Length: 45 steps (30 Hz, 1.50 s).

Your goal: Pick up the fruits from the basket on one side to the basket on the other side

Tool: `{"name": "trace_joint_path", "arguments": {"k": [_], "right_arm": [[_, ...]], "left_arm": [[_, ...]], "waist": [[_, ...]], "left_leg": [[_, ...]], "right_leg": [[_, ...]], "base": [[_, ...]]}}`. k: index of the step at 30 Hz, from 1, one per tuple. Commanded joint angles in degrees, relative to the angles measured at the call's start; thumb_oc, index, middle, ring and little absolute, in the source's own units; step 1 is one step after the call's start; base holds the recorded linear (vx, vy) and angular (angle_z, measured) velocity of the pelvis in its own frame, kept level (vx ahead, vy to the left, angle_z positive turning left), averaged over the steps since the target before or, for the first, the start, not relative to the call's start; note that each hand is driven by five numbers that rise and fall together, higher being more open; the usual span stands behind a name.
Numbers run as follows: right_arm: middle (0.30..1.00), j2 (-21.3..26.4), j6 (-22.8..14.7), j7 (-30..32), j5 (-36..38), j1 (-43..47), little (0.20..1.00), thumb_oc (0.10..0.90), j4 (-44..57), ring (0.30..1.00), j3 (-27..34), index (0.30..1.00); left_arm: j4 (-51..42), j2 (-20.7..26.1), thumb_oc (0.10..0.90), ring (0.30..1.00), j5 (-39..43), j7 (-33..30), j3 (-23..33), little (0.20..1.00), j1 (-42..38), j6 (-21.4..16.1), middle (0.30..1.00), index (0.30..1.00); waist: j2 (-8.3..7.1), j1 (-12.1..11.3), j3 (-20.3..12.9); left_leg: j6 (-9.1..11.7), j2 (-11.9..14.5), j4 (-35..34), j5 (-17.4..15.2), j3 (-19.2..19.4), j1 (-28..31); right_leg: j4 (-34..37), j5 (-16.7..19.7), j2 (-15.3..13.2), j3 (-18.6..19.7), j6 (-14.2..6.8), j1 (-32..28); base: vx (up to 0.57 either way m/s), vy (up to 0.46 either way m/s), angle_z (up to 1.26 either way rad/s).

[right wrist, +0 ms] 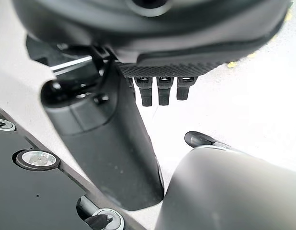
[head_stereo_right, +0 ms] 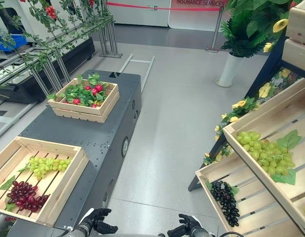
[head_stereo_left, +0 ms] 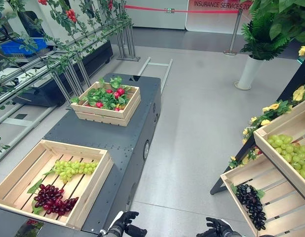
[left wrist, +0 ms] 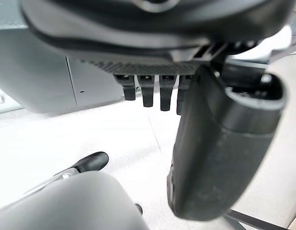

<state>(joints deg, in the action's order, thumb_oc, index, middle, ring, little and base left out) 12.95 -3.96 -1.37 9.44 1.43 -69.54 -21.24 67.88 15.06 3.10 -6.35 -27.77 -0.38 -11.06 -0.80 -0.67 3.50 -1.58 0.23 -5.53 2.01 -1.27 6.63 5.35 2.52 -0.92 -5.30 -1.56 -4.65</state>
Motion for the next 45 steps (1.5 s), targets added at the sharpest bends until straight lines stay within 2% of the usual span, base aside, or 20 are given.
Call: {"name": "trace_joint_path", "arguments": {"k": [1, 2, 3, 4, 6, 9, 15, 19, 20, 21, 22, 26, 33, 38, 41, 42, 43, 45], "right_arm": [[0.9, -0.94, -7.58, -2.15, 1.46, 3.24, 0.9, 0.8, 0.19, 0.9, -2.27, 0.9], [0.9, -0.89, -8.48, -2.08, 1.72, 3.2, 0.9, 0.8, 0.34, 0.9, -2.29, 0.9], [0.9, -0.44, -11.35, -1.35, 2.04, 3.12, 0.9, 0.8, 1.89, 0.9, -2.42, 0.9], [0.9, -0.35, -11.86, -0.96, 1.88, 3.11, 0.9, 0.8, 2.28, 0.9, -2.46, 0.9], [0.9, 0.6, -15.87, 2.19, -0.82, 2.83, 0.9, 0.8, 5.49, 0.9, -3.31, 0.9], [0.9, 2.11, -20.0, 5.19, -1.84, 2.63, 0.9, 0.8, 10.09, 0.9, -3.66, 0.9], [0.9, 3.91, -24.31, 7.38, -0.97, 2.24, 0.9, 0.8, 19.05, 0.9, -2.92, 0.9], [0.9, 3.67, -24.23, 7.41, -0.67, 3.22, 0.9, 0.8, 19.98, 0.9, -3.26, 0.9], [0.9, 3.48, -23.31, 6.83, 1.04, 3.44, 0.9, 0.8, 19.72, 0.9, -3.33, 0.9], [0.9, 2.73, -20.57, 3.6, 7.73, 3.69, 0.9, 0.8, 18.52, 0.9, -2.95, 0.9], [0.9, 2.12, -19.49, 2.81, 10.42, 3.76, 0.9, 0.8, 17.62, 0.9, -2.41, 0.9], [0.9, -0.26, -17.75, -0.71, 14.73, 3.74, 0.9, 0.8, 14.46, 0.9, -0.91, 0.9], [0.9, -0.09, -18.56, -0.25, 14.84, 4.02, 0.9, 0.8, 19.16, 0.9, -1.51, 0.9], [0.9, 0.87, -19.37, 0.43, 11.06, 4.16, 0.9, 0.8, 23.82, 0.9, -2.29, 0.9], [0.9, 1.6, -18.61, 2.17, 8.76, 3.65, 0.9, 0.8, 25.23, 0.9, -2.33, 0.9], [0.9, 2.13, -17.58, 2.48, 9.12, 3.11, 0.9, 0.8, 25.83, 0.9, -2.0, 0.9], [0.9, 2.29, -17.51, 2.87, 9.4, 2.84, 0.9, 0.8, 25.77, 0.9, -1.7, 0.9], [0.9, 2.54, -18.16, 4.38, 10.33, 2.51, 0.9, 0.8, 24.8, 0.9, -0.8, 0.9]], "left_arm": [[-0.51, -3.99, 0.8, 0.9, 0.11, -3.59, -0.9, 0.9, -4.04, -6.14, 0.9, 0.9], [-0.64, -3.92, 0.8, 0.9, 0.0, -4.52, -0.89, 0.9, -4.02, -6.95, 0.9, 0.9], [-1.63, -3.43, 0.8, 0.9, -1.79, -9.03, -0.49, 0.9, -4.12, -9.12, 0.9, 0.9], [-1.93, -3.28, 0.8, 0.9, -2.9, -10.44, -0.45, 0.9, -4.17, -9.99, 0.9, 0.9], [-5.3, -1.85, 0.8, 0.9, -6.21, -13.88, -0.09, 0.9, -4.38, -12.2, 0.9, 0.9], [-9.63, -0.47, 0.8, 0.9, -8.17, -14.9, -0.3, 0.9, -4.21, -13.46, 0.9, 0.9], [-12.31, 0.34, 0.8, 0.9, -7.3, -12.18, -0.45, 0.9, -3.38, -13.12, 0.9, 0.9], [-9.12, -0.66, 0.8, 0.9, -6.05, -7.9, -1.2, 0.9, -3.5, -8.53, 0.9, 0.9], [-8.34, -0.86, 0.8, 0.9, -5.29, -6.98, -1.51, 0.9, -3.58, -8.2, 0.9, 0.9], [-6.76, -1.44, 0.8, 0.9, -4.08, -5.75, -2.12, 0.9, -3.58, -7.76, 0.9, 0.9], [-6.08, -1.76, 0.8, 0.9, -3.7, -5.5, -2.34, 0.9, -3.58, -7.77, 0.9, 0.9], [-4.87, -2.79, 0.8, 0.9, -3.36, -7.31, -2.35, 0.9, -3.83, -8.04, 0.9, 0.9], [-7.26, -2.21, 0.8, 0.9, -2.44, -8.57, -1.27, 0.9, -3.93, -6.76, 0.9, 0.9], [-7.54, -2.12, 0.8, 0.9, -4.59, -8.36, -0.7, 0.9, -3.76, -6.65, 0.9, 0.9], [-7.61, -1.66, 0.8, 0.9, -6.02, -7.42, -0.61, 0.9, -3.81, -7.52, 0.9, 0.9], [-7.7, -1.54, 0.8, 0.9, -7.45, -6.47, -0.62, 0.9, -4.34, -8.24, 0.9, 0.9], [-7.7, -1.5, 0.8, 0.9, -8.27, -6.09, -0.81, 0.9, -4.57, -8.53, 0.9, 0.9], [-7.63, -1.64, 0.8, 0.9, -9.47, -5.44, -1.73, 0.9, -5.52, -8.75, 0.9, 0.9]], "waist": [[0.09, 0.86, 1.52], [0.1, 0.85, 1.51], [0.07, 0.86, 1.6], [0.06, 0.85, 1.62], [0.02, 0.65, 1.83], [-0.04, 0.43, 2.28], [0.0, 0.75, 2.45], [0.21, 0.79, 2.38], [0.25, 0.81, 2.39], [0.36, 0.89, 2.4], [0.44, 0.94, 2.37], [0.87, 0.95, 2.51], [1.44, -0.02, 3.8], [1.0, -0.99, 4.89], [0.15, -1.35, 5.62], [0.02, -0.94, 6.11], [-0.01, -0.67, 6.22], [0.5, 0.58, 6.6]], "left_leg": [[-2.1, -4.57, 0.53, -4.83, 1.3, 1.72], [-2.09, -4.58, 0.53, -4.8, 1.28, 1.72], [-2.05, -4.59, 0.53, -4.78, 1.22, 1.71], [-2.04, -4.6, 0.53, -4.8, 1.2, 1.73], [-2.04, -4.6, 0.53, -4.65, 1.22, 1.49], [-2.09, -4.67, 0.53, -4.5, 1.01, 1.3], [-2.08, -4.64, 0.53, -4.59, 0.99, 1.37], [-2.14, -4.61, 0.53, -4.59, 1.16, 1.28], [-2.15, -4.61, 0.53, -4.58, 1.15, 1.31], [-2.22, -4.62, 0.53, -4.61, 1.14, 1.46], [-2.24, -4.62, 0.53, -4.67, 1.12, 1.6], [-2.13, -4.4, 0.53, -4.56, 1.43, 2.09], [-1.5, -4.35, 0.53, -3.13, 0.17, 1.95], [0.0, -4.41, 5.53, -3.48, 0.17, -1.3], [0.78, -4.44, 11.42, -4.43, 2.72, -5.07], [1.56, -3.18, 13.62, -3.88, 7.58, -7.39], [1.97, -2.34, 14.28, -3.14, 9.76, -8.27], [3.53, 0.34, 13.46, -1.84, 18.28, -9.38]], "right_leg": [[-0.35, -2.84, 2.72, 0.59, 0.93, -3.71], [-0.35, -2.82, 2.72, 0.59, 0.92, -3.72], [-0.35, -2.84, 2.72, 0.63, 0.91, -3.74], [-0.35, -2.84, 2.72, 0.64, 0.91, -3.76], [-0.35, -2.75, 2.66, 0.58, 0.91, -3.62], [-0.35, -2.55, 2.62, 0.36, 0.88, -3.49], [-0.35, -2.52, 2.51, 0.21, 0.8, -3.47], [-0.35, -2.69, 2.34, 0.09, 0.77, -3.38], [-0.35, -2.71, 2.32, 0.07, 0.77, -3.4], [-0.35, -2.79, 2.32, 0.02, 0.85, -3.57], [-0.35, -2.87, 2.32, 0.0, 0.9, -3.72], [-0.44, -3.11, 2.28, -0.49, 1.22, -4.29], [-0.77, -3.22, 2.13, -1.92, 1.98, -4.4], [-0.89, -3.03, 1.19, -3.61, 2.58, -3.81], [-1.86, -2.88, 0.02, -5.41, 2.57, -3.26], [-2.26, -3.21, -0.49, -7.52, 2.53, -3.21], [-2.26, -3.4, -0.67, -8.37, 2.59, -3.3], [-3.02, -4.94, -1.22, -11.63, 2.3, -4.01]], "base": [[0.0, 0.0, 0.0], [0.0, 0.0, 0.0], [0.0, 0.0, 0.0], [0.0, 0.0, 0.0], [0.0, 0.0, 0.0], [-0.01, -0.007, 0.0], [0.0, 0.0, 0.0], [0.0, 0.0, 0.0], [0.0, 0.0, 0.0], [0.0, 0.0, 0.0], [0.02, -0.029, 0.04], [0.02, -0.051, 0.02], [-0.01, -0.094, 0.05], [-0.02, -0.098, 0.16], [0.0, -0.018, 0.42], [-0.01, 0.013, 0.5], [0.02, 0.022, 0.67], [0.03, 0.055, 0.98]]}}
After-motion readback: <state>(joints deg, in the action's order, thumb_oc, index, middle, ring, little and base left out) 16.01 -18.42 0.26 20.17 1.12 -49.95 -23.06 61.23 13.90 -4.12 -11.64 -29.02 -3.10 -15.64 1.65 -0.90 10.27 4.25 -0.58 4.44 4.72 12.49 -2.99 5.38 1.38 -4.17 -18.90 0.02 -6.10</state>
